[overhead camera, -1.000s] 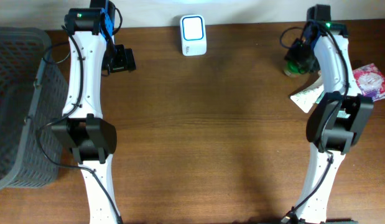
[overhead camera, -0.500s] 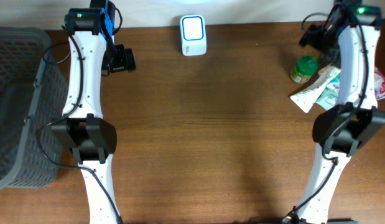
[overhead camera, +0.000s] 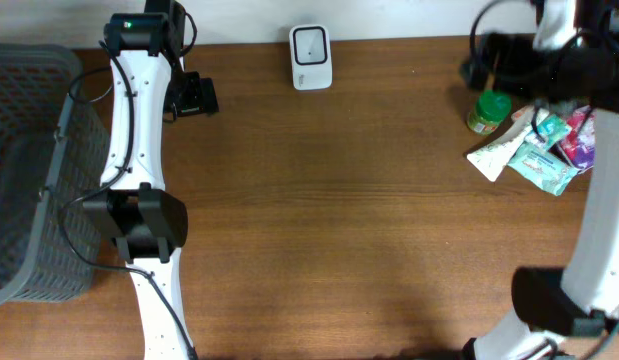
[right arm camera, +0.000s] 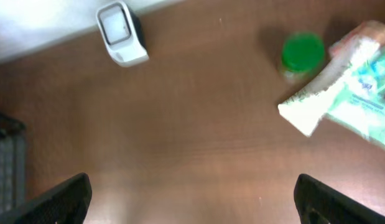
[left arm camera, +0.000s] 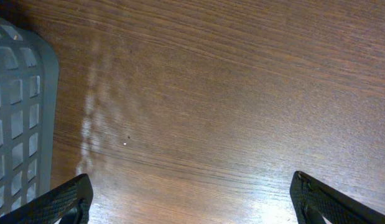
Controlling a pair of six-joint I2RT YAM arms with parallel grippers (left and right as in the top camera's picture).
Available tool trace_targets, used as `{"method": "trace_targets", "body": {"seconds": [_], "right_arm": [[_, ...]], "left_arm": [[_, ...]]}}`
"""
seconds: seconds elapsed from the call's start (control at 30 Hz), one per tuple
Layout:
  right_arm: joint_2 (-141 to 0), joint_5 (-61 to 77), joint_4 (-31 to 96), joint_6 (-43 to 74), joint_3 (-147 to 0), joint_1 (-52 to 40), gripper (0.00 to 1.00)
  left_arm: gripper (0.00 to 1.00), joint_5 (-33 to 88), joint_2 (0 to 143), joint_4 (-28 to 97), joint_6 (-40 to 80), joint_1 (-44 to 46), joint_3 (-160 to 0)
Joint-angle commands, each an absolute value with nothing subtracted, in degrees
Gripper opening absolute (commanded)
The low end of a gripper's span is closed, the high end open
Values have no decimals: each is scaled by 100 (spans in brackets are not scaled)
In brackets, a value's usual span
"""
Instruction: Scan the item barcode
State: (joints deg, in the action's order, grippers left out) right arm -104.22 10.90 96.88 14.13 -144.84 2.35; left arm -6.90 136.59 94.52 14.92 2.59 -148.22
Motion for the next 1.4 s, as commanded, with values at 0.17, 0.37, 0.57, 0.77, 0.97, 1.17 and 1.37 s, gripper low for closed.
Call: {"method": "trace_targets", "body": {"seconds": [0.17, 0.37, 0.57, 0.77, 0.97, 1.17, 1.37], "right_arm": [[-6582, 443, 8768, 1352, -10031, 189, 99], [-5120, 489, 9026, 1393, -8807, 189, 99], [-5131, 467, 9067, 1389, -8805, 189, 99], [-5105, 591, 9255, 1321, -8617, 189, 99], [-2919, 1107, 6434, 296, -5395, 187, 99], [-895, 1188, 4060, 148, -2626, 187, 99], [-355, 1181, 2414, -220, -1509, 187, 99]], "left_arm": [[99, -670, 13638, 9461, 1426, 246, -14811], [99, -670, 13638, 9461, 1426, 244, -14811], [99, -670, 13638, 9461, 1426, 244, -14811], [99, -670, 13638, 9461, 1426, 246, -14811], [99, -670, 13638, 9461, 1426, 246, -14811], [99, -670, 13638, 9461, 1426, 244, -14811], [99, -670, 13638, 9461, 1426, 244, -14811]]}}
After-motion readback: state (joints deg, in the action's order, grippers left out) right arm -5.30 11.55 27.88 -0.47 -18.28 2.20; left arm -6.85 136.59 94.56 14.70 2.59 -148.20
